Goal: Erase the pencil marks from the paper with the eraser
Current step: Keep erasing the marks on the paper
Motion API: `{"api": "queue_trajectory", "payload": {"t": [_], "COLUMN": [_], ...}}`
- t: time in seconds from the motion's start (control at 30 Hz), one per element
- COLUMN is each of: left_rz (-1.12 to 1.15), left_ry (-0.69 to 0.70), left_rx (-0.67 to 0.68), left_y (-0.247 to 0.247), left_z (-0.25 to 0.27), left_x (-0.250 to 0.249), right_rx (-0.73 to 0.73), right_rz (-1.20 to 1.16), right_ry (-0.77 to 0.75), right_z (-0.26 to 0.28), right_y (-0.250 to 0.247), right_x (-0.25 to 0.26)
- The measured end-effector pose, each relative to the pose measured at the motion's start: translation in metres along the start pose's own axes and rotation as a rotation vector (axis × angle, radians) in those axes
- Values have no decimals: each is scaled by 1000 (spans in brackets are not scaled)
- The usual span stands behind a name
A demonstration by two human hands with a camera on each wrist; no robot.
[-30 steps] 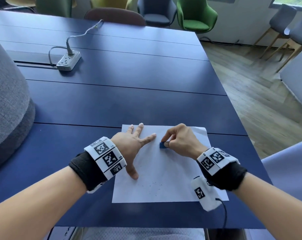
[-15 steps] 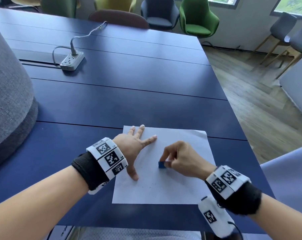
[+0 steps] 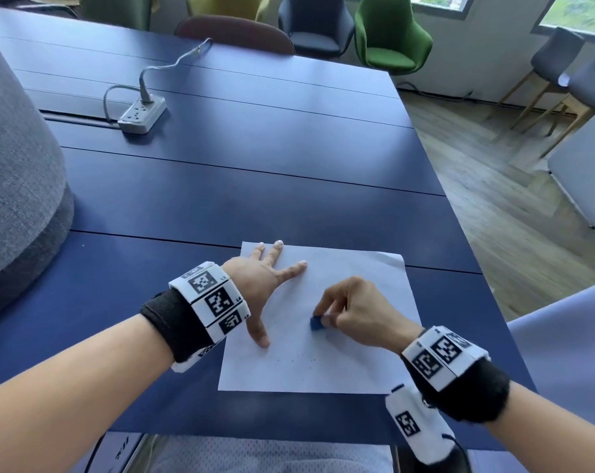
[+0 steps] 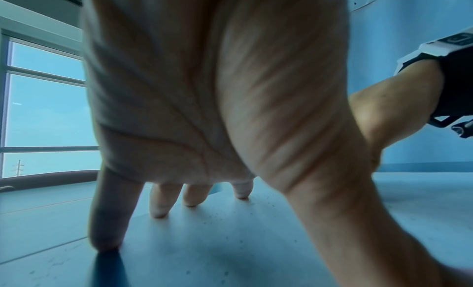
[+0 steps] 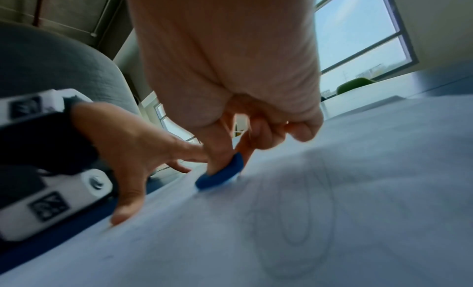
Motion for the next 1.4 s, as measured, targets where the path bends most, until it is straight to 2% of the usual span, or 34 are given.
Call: {"api": "queue_trajectory", "payload": {"t": [0.07,0.1,0.2,0.23,0.37,0.4,0.53,0.57,0.83,0.93,1.0,1.13,1.2,1.33,1.4], "left_rz": [0,1,11,14,10,10,6,2,-15,-8,-1,7,11,28,19], "left_ry": [2,2,-3,-3,-1,-1,-3,-3,4,2,2,1,5,13,7], "left_rx": [4,4,6,9,20,19,15,18,5,2,0,-5,5,12,13], "left_y": [0,0,0,0,0,0,-1,0,-1,-1,1,3,3,1,0], "left_z": [0,0,0,1,0,0,-1,-1,1,1,0,-2,-3,-1,0], "left_x": [0,0,1,1,1,1,1,0,-1,0,1,2,1,2,1], "right_rx": [-99,-83,146,181,-34,-45,154,158,-129,-205,-180,57,110,-92,-92], "right_rz": [-30,-39,-21,-2,-28,-41,-18,-14,-2,-32,-48,26,51,-12,-11], "right_ry": [-9,-13,4,9,-6,-6,25,33,35,46,41,25,34,17,8], "right_z": [-2,2,21,22,1,1,20,20,-55,-67,-56,-17,-17,-38,-29], "right_y": [2,4,7,7,2,2,4,4,-10,-17,-15,-4,-5,-6,-2], "right_x": [-2,-3,-3,-2,0,-1,-4,-4,7,8,7,4,6,8,4]}}
Point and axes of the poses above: each hand's wrist, its own z-axis away from the middle knuckle, its own y-axis out of the palm, x = y × z, the point moved 1 cm from there along -z, towards the middle knuckle, and after that the axes turned 5 degrees about -z, right-handed, at the moved point
